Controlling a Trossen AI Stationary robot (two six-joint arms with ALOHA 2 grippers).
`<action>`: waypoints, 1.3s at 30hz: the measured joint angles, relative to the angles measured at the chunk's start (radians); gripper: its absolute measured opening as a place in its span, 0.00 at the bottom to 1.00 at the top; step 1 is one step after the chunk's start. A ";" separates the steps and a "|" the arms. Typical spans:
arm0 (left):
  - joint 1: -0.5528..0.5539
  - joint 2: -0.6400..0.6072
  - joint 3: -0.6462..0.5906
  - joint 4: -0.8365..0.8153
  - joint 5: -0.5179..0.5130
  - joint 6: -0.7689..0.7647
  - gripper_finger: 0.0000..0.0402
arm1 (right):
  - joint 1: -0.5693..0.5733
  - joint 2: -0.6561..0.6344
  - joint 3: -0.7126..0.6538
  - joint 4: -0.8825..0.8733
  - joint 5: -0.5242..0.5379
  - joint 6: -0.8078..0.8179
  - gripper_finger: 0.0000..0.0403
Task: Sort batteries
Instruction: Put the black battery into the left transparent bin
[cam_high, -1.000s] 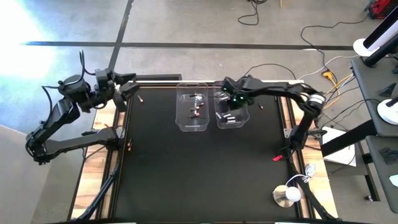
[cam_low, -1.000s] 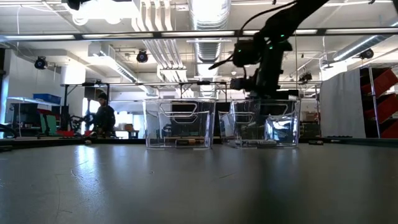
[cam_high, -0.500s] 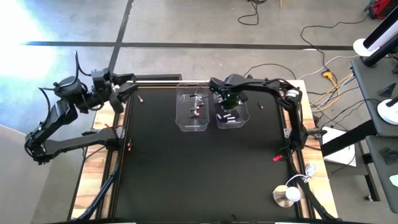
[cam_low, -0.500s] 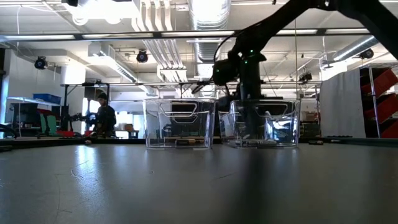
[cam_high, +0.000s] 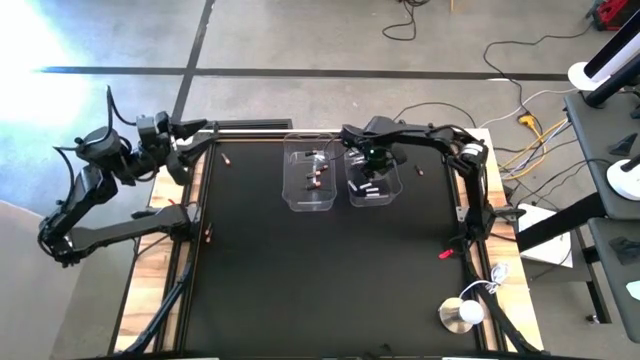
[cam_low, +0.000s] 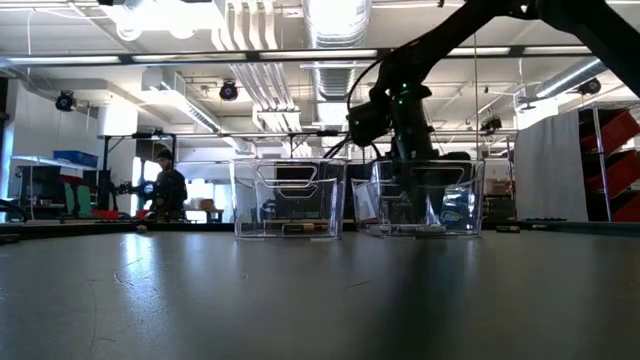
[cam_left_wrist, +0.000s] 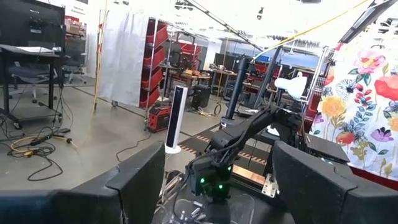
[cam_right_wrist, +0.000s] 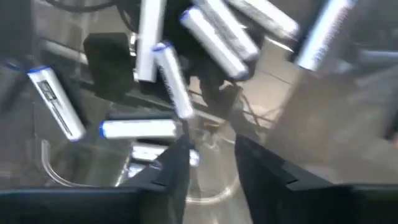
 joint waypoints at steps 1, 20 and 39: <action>0.000 -0.003 0.000 0.000 0.000 -0.004 0.68 | -0.004 -0.014 0.000 0.010 0.015 0.000 0.35; -0.001 -0.005 -0.002 -0.031 0.001 -0.024 0.68 | -0.110 -0.102 -0.014 0.041 0.238 0.056 0.54; 0.000 -0.008 -0.002 -0.066 0.002 0.016 0.68 | -0.116 -0.698 -0.363 0.052 0.233 0.398 0.52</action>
